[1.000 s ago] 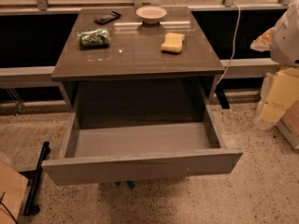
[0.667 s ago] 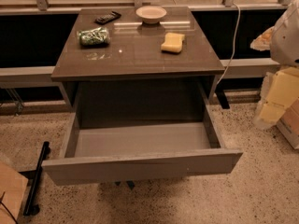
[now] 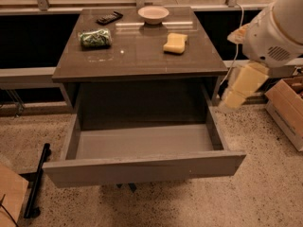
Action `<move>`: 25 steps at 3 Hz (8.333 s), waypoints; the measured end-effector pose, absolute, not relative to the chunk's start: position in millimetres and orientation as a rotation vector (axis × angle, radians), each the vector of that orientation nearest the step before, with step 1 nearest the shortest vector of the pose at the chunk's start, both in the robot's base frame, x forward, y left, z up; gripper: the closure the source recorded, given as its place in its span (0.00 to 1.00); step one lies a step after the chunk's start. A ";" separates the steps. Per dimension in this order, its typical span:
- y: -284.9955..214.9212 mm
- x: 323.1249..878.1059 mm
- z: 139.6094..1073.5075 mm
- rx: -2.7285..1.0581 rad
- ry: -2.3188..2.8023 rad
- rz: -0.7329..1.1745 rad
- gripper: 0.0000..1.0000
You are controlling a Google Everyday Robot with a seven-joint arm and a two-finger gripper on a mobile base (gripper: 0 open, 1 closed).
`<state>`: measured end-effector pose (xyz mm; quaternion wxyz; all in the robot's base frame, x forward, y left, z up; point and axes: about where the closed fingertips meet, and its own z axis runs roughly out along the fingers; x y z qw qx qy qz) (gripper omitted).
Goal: Place sponge into top drawer
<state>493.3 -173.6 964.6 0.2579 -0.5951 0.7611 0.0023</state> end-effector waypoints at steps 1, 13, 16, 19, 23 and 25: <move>-151.7 535.8 960.3 -1.562 1.962 0.123 0.00; -122.8 862.4 844.2 -0.856 1.917 0.393 0.18; -122.4 857.8 851.9 -0.899 1.928 0.343 0.96; -80.6 678.1 905.0 -1.458 1.802 0.481 1.00; -47.4 551.4 760.3 -1.543 1.834 0.751 1.00; -71.8 575.1 687.5 -1.359 2.001 0.701 0.86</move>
Offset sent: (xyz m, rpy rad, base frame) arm 0.1432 0.0442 -0.0130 0.3882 -0.0310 0.0704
